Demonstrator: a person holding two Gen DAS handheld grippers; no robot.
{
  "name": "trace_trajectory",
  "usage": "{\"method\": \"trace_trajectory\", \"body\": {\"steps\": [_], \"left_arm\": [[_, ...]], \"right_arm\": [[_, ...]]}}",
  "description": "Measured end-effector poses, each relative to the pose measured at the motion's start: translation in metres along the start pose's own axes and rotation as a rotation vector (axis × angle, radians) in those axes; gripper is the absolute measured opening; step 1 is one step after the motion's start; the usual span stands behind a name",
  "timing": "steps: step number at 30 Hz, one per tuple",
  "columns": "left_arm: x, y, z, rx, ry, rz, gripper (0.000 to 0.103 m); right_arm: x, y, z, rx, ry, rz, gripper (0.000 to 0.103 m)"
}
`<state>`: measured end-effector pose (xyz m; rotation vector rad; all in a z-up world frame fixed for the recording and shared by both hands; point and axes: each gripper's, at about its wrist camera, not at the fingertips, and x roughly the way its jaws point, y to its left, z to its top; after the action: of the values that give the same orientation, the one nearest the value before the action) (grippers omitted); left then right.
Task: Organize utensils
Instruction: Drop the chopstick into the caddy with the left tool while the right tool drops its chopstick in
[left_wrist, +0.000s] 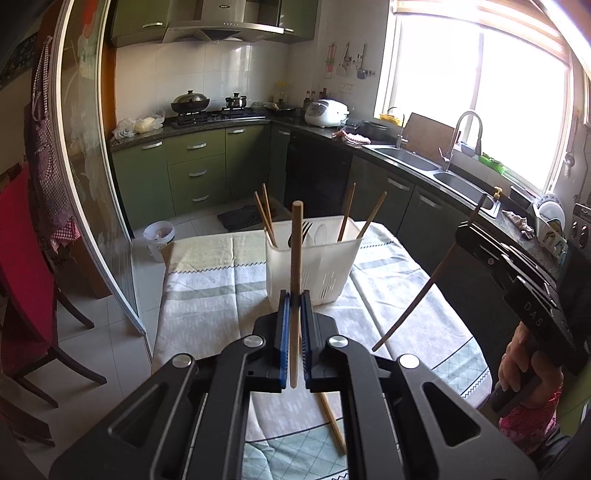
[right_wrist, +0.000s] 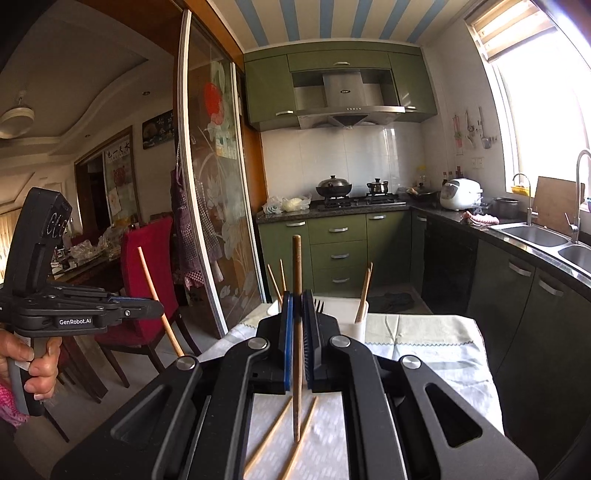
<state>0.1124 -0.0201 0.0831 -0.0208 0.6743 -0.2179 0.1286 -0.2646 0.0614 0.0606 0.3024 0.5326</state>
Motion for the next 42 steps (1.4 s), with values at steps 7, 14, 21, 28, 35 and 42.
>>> {"method": "trace_trajectory", "body": {"steps": [7,14,21,28,35,42], "left_arm": [[0.0,-0.011,0.069,0.029,-0.098,0.005,0.006],[0.024,-0.015,0.129,0.021,-0.182,0.013,0.006],[0.083,-0.007,0.144,-0.009,-0.157,0.03,0.006],[0.133,0.0,0.113,-0.018,-0.039,0.028,0.006],[0.151,-0.002,0.087,-0.001,0.039,0.025,0.006],[0.132,-0.004,0.086,0.003,0.029,0.047,0.017]], "right_arm": [[0.031,-0.002,0.059,-0.029,-0.111,-0.022,0.006],[0.078,-0.018,0.102,-0.023,-0.162,-0.072,0.006],[0.131,-0.038,0.097,0.006,-0.107,-0.091,0.006],[0.156,-0.04,0.066,-0.007,-0.017,-0.103,0.006],[0.164,-0.032,0.044,-0.034,0.047,-0.109,0.007],[0.135,-0.018,0.055,-0.055,0.006,-0.104,0.022]]}}
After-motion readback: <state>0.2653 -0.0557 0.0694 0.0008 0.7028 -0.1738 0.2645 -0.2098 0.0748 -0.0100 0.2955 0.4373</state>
